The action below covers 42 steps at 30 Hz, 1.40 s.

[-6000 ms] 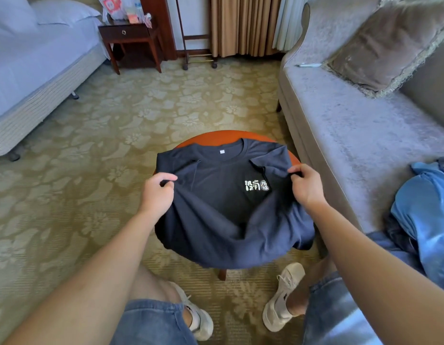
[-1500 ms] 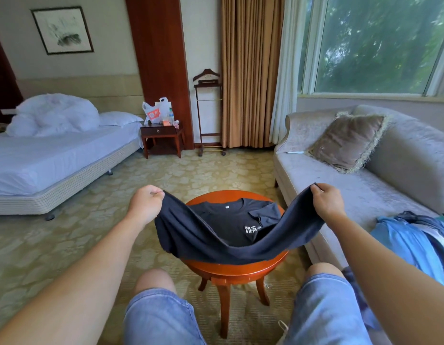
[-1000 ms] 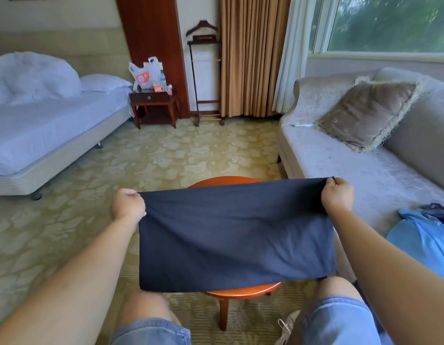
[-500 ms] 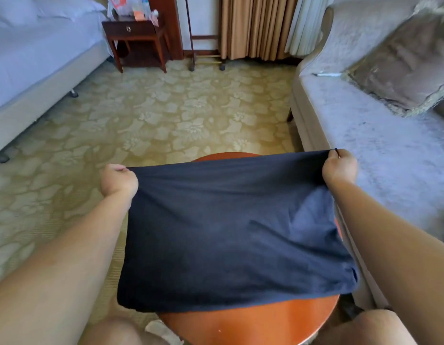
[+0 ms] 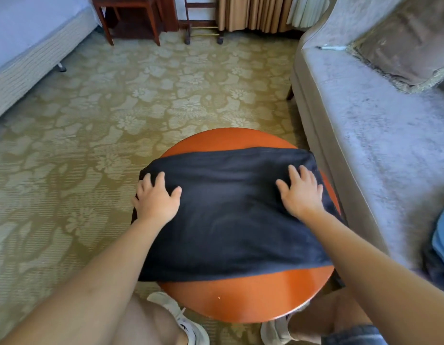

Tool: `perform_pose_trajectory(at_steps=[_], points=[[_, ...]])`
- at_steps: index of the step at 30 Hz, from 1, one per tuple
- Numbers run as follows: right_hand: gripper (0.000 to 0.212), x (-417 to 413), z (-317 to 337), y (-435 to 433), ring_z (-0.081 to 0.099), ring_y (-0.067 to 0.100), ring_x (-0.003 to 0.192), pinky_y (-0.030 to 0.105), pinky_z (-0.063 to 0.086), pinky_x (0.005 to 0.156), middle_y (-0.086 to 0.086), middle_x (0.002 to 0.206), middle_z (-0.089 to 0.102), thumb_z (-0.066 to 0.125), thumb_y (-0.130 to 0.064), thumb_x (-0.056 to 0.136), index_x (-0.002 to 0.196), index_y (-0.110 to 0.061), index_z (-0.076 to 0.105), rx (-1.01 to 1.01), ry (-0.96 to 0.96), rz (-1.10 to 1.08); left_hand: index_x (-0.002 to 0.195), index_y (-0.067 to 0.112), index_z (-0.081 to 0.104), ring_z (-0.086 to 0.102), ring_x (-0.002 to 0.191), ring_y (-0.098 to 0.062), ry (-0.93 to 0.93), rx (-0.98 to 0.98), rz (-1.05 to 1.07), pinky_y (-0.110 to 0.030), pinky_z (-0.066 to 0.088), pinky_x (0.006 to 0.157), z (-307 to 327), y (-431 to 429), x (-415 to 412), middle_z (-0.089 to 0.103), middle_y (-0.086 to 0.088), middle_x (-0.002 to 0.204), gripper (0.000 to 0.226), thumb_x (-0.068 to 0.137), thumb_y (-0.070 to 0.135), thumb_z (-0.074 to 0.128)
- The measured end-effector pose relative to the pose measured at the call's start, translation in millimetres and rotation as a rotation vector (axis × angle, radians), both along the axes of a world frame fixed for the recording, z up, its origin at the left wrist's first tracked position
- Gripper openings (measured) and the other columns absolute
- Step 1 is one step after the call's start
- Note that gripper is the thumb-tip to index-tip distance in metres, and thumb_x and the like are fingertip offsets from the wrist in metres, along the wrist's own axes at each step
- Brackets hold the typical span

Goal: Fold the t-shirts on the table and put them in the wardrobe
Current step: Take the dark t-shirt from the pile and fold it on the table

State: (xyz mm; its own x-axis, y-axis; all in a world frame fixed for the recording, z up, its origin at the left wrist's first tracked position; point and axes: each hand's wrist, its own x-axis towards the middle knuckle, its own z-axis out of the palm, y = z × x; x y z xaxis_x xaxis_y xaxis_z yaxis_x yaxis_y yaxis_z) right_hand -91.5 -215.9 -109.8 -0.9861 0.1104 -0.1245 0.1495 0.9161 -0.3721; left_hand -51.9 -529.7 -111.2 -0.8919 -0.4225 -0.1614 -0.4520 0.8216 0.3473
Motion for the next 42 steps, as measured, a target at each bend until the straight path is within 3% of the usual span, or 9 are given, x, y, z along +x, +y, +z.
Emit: perform_pose_trajectory(at_steps=[4, 8, 16, 22, 25, 29, 34, 38, 42], points=[[0.069, 49, -10, 4, -0.006, 0.026, 0.150, 0.057, 0.004, 0.117, 0.004, 0.164, -0.002, 0.027, -0.062, 0.097, 0.155, -0.027, 0.013, 0.188, -0.105, 0.191, 0.155, 0.029, 0.011, -0.006, 0.149, -0.032, -0.170, -0.105, -0.086, -0.058, 0.004, 0.116, 0, 21, 37, -0.005, -0.008, 0.163, 0.073, 0.096, 0.063, 0.034], [0.073, 74, -23, 20, -0.010, 0.026, 0.150, 0.057, 0.003, 0.119, 0.000, 0.164, -0.008, 0.018, -0.068, 0.094, 0.155, -0.032, 0.005, 0.248, -0.147, 0.213, 0.155, 0.030, -0.002, -0.014, 0.149, -0.031, -0.271, -0.135, -0.128, -0.061, 0.004, 0.116, -11, 31, 62, -0.015, -0.007, 0.162, 0.078, 0.093, 0.071, 0.021], [0.081, 72, -32, 30, -0.007, 0.022, 0.150, 0.054, 0.003, 0.120, -0.003, 0.164, -0.001, 0.013, -0.074, 0.086, 0.155, -0.033, 0.011, 0.228, -0.060, 0.150, 0.155, 0.031, -0.003, -0.014, 0.149, -0.028, -0.183, -0.214, -0.212, -0.057, -0.001, 0.118, -23, 21, 54, -0.014, -0.005, 0.163, 0.077, 0.092, 0.072, 0.012], [0.081, 62, -35, 30, -0.005, 0.021, 0.150, 0.053, 0.004, 0.120, -0.002, 0.164, 0.002, 0.014, -0.075, 0.085, 0.155, -0.033, 0.013, 0.243, -0.026, 0.113, 0.154, 0.025, 0.022, 0.001, 0.150, -0.026, 0.051, -0.174, -0.217, -0.051, 0.005, 0.120, -30, 16, 35, 0.007, -0.006, 0.164, 0.066, 0.098, 0.059, 0.028], [0.082, 56, -36, 30, -0.006, 0.022, 0.150, 0.054, 0.003, 0.119, -0.001, 0.164, 0.000, 0.015, -0.076, 0.085, 0.155, -0.033, 0.011, 0.244, -0.048, 0.116, 0.153, 0.023, 0.025, 0.005, 0.149, -0.030, 0.139, -0.107, -0.109, -0.052, 0.008, 0.120, -30, 16, 28, 0.011, -0.010, 0.162, 0.066, 0.097, 0.053, 0.040], [0.082, 52, -31, 26, -0.008, 0.025, 0.150, 0.057, 0.001, 0.119, 0.002, 0.164, -0.003, 0.020, -0.076, 0.088, 0.155, -0.031, 0.010, 0.248, -0.115, 0.116, 0.155, 0.024, 0.015, 0.014, 0.145, -0.033, 0.066, -0.020, 0.147, -0.051, 0.016, 0.117, -20, 11, 28, 0.016, -0.015, 0.158, 0.083, 0.089, 0.060, 0.052], [0.079, 56, -19, -7, -0.008, 0.028, 0.149, 0.058, 0.002, 0.117, 0.007, 0.162, -0.004, 0.032, -0.070, 0.091, 0.153, -0.024, 0.017, 0.238, -0.018, 0.131, 0.154, 0.025, 0.013, 0.033, 0.134, -0.034, -0.026, 0.009, 0.195, -0.047, 0.036, 0.104, 2, 0, 28, 0.036, -0.014, 0.146, 0.099, 0.079, 0.062, 0.065], [0.078, 63, -24, -28, -0.010, 0.026, 0.150, 0.056, 0.001, 0.118, 0.005, 0.163, -0.007, 0.024, -0.070, 0.093, 0.155, -0.026, 0.009, 0.235, -0.074, 0.216, 0.155, 0.025, 0.010, 0.039, 0.134, -0.036, -0.113, 0.166, 0.205, -0.048, 0.040, 0.103, 7, -8, 25, 0.041, -0.012, 0.147, 0.100, 0.080, 0.052, 0.071], [0.077, 67, -32, -26, -0.010, 0.024, 0.150, 0.054, 0.001, 0.119, 0.003, 0.163, -0.006, 0.016, -0.070, 0.092, 0.156, -0.027, 0.008, 0.276, -0.077, 0.209, 0.154, 0.031, 0.011, 0.042, 0.133, -0.035, -0.045, 0.402, 0.222, -0.047, 0.040, 0.107, 8, -15, 19, 0.038, -0.009, 0.151, 0.097, 0.081, 0.026, 0.075]])
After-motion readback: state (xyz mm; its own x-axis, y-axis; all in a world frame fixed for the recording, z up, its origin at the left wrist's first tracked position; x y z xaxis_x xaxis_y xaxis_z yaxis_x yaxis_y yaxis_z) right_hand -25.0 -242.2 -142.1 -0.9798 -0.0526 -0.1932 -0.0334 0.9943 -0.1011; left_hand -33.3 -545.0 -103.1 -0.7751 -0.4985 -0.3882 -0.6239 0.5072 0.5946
